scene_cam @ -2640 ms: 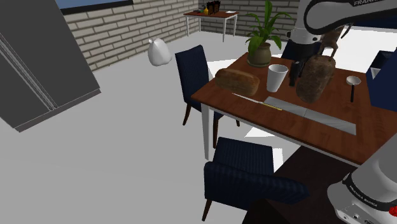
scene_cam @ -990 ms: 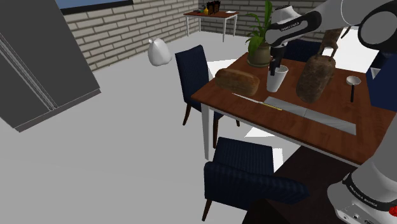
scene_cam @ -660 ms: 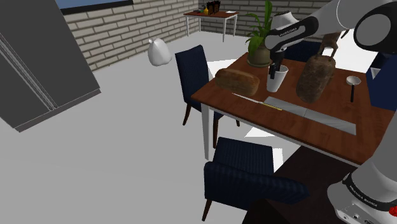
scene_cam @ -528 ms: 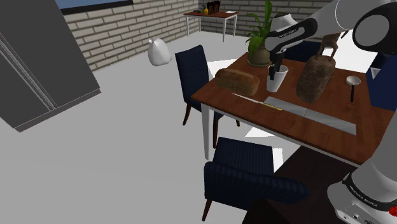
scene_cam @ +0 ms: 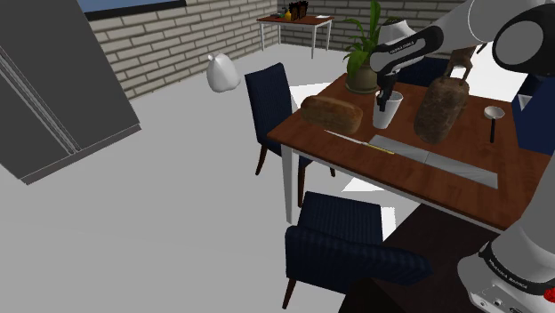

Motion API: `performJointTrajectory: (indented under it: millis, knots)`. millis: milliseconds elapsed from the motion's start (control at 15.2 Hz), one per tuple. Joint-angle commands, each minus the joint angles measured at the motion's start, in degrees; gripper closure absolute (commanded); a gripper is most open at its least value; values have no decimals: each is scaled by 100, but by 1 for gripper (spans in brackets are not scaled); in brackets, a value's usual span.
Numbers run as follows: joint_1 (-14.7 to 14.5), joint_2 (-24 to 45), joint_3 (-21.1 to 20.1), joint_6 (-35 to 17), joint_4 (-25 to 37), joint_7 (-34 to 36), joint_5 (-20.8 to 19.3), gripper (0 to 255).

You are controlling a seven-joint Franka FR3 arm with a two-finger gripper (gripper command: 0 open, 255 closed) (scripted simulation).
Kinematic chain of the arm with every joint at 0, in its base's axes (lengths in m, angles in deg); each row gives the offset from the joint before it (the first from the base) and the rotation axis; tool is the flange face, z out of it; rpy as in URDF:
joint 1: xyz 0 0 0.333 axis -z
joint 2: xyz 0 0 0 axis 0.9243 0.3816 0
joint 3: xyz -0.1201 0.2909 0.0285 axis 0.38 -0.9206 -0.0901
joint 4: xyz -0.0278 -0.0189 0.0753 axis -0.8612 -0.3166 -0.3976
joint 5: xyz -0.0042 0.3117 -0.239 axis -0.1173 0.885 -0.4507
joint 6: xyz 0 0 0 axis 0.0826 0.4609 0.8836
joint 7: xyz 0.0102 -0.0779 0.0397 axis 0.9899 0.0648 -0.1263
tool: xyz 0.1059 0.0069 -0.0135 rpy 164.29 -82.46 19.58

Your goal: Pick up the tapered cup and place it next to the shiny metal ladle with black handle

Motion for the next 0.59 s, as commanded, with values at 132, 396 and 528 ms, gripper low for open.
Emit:
performJointTrajectory:
  millis: [132,396,528]
  knots:
    - [0,0,0,0,0,0,0,255]
    - [0,0,0,-1,-1,0,0,255]
    - [-2,-29,1,63,35,-9,0,255]
